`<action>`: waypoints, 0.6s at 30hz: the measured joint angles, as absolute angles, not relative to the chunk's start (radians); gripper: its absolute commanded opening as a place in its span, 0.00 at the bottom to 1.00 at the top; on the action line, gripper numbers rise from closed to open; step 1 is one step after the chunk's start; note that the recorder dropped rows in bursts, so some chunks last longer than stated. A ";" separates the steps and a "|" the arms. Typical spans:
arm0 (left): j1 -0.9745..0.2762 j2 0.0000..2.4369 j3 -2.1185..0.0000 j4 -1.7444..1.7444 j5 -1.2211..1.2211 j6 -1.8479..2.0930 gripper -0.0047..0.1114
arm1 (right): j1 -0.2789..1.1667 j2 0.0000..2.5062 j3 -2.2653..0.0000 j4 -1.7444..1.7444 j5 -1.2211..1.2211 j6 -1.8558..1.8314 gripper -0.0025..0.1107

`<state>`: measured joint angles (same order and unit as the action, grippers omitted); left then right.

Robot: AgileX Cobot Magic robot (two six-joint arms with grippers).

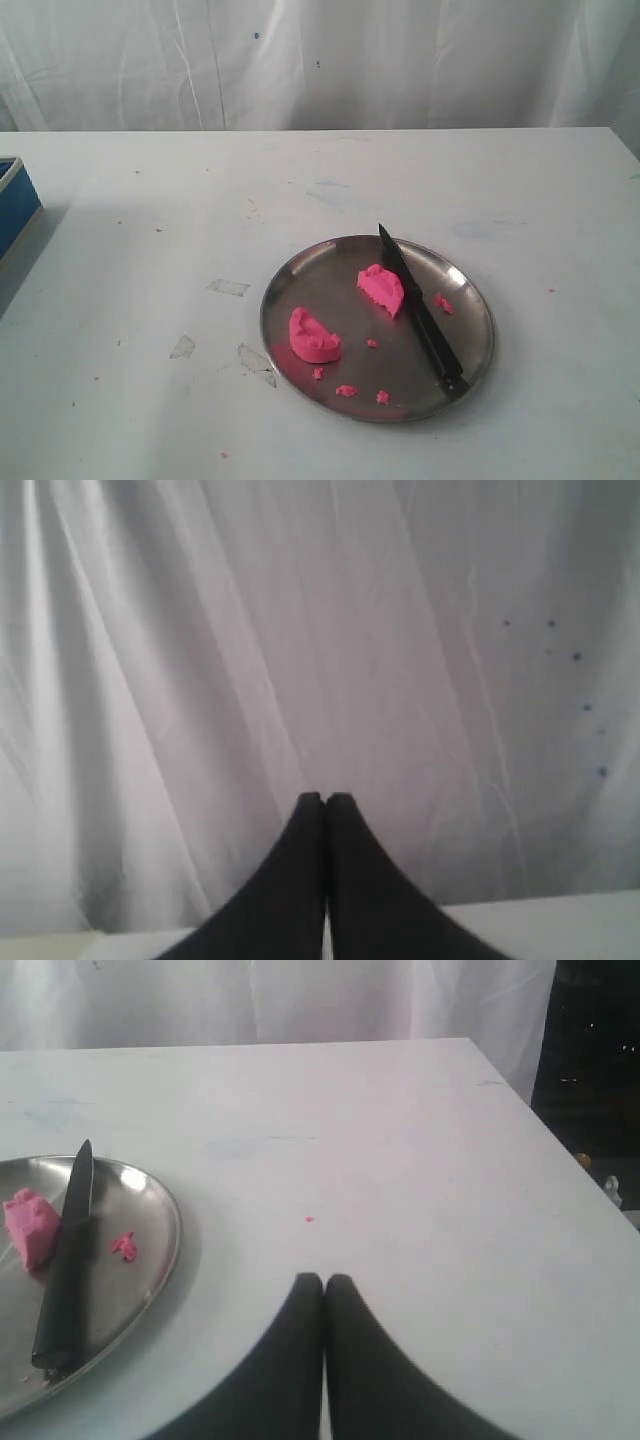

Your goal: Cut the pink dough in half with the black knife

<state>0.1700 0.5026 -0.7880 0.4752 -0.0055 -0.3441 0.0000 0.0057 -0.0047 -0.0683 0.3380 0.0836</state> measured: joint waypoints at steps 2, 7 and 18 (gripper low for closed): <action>0.132 0.503 -0.690 0.475 -0.033 -0.424 0.04 | 0.000 0.006 -0.005 -0.068 0.338 0.084 0.02; 0.084 0.484 -0.426 0.471 -0.030 -0.566 0.04 | 0.000 0.006 -0.005 -0.068 0.338 0.084 0.02; 0.082 0.218 -0.079 0.465 0.131 -0.747 0.04 | 0.000 0.006 -0.005 -0.068 0.338 0.084 0.02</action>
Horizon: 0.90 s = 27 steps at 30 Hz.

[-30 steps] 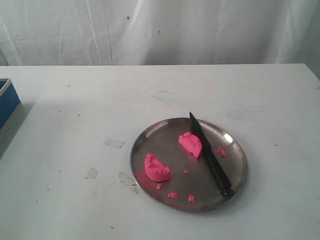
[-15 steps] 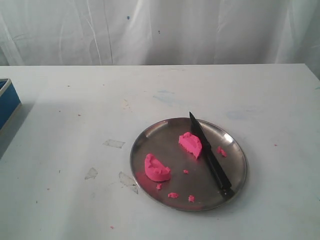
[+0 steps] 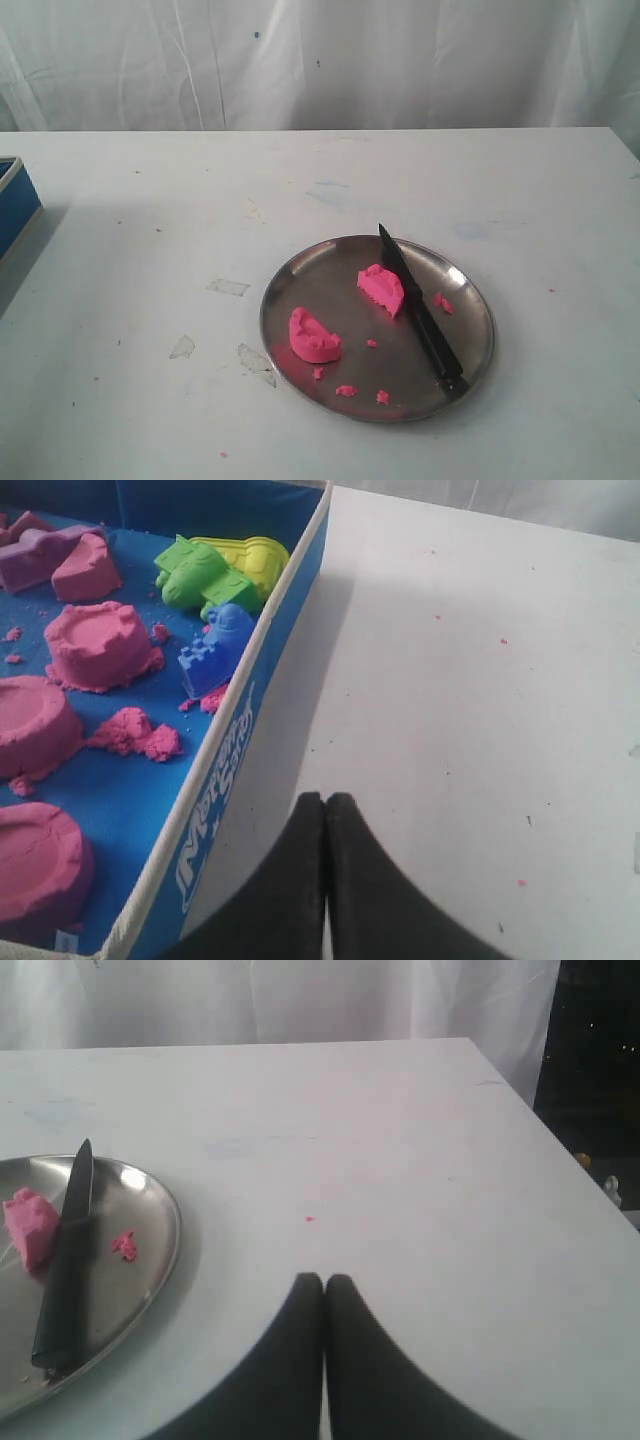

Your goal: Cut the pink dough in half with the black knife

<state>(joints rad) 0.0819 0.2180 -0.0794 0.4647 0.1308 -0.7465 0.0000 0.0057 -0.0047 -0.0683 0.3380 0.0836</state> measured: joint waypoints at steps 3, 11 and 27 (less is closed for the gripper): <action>0.082 0.158 -0.032 0.465 0.135 -0.750 0.04 | 0.000 0.006 -0.005 -0.068 0.338 0.084 0.02; 0.082 0.102 -0.004 0.465 0.147 -0.748 0.04 | 0.000 0.006 -0.005 -0.068 0.338 0.084 0.02; 0.140 0.006 -0.004 0.050 0.297 -0.025 0.04 | 0.000 0.006 -0.005 -0.068 0.338 0.084 0.02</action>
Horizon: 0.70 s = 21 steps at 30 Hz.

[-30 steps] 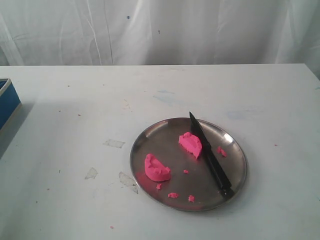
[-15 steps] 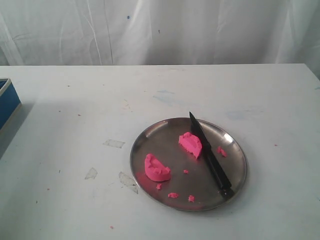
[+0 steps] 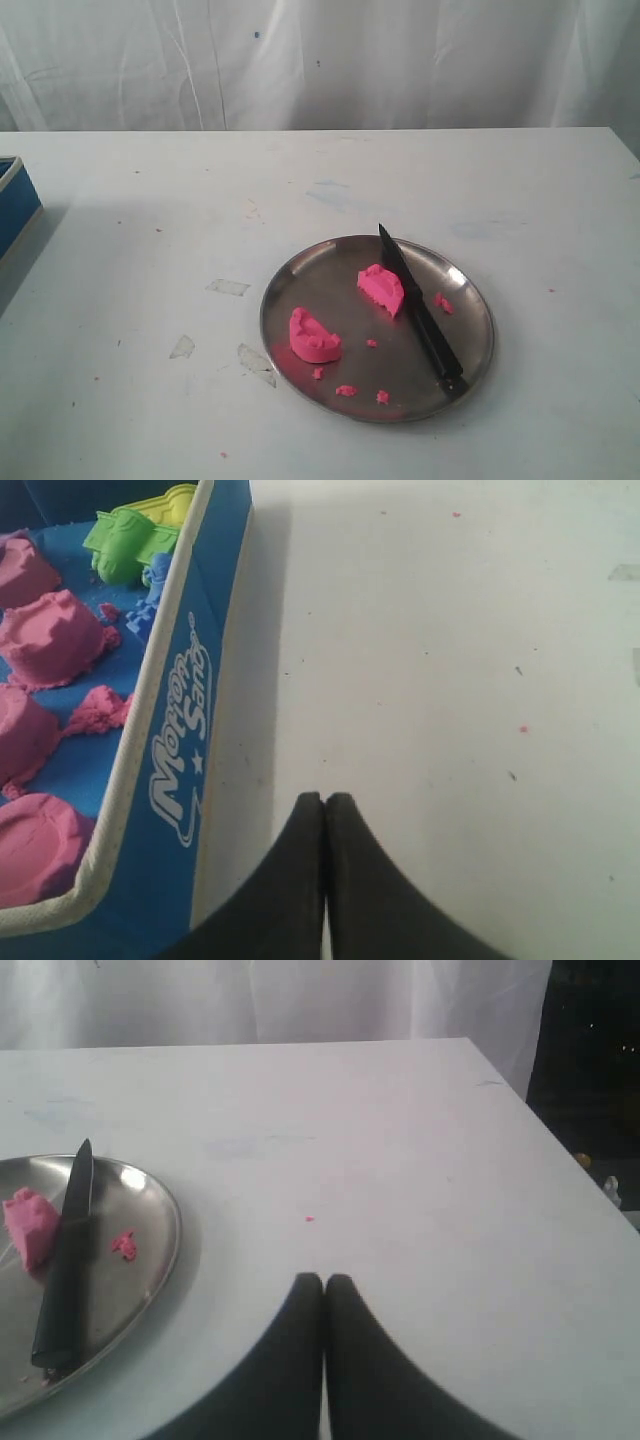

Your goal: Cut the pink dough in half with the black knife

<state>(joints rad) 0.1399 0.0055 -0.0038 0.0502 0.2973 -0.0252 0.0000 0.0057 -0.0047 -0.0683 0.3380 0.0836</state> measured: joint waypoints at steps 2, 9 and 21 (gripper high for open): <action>0.153 0.005 -0.004 0.044 0.299 0.017 0.04 | 0.000 0.006 -0.005 -0.068 0.338 0.084 0.02; 0.159 0.005 -0.004 0.042 0.299 0.045 0.04 | 0.000 0.006 -0.005 -0.068 0.338 0.084 0.02; 0.159 0.005 -0.004 0.042 0.299 0.049 0.04 | 0.000 0.006 -0.005 -0.068 0.338 0.084 0.02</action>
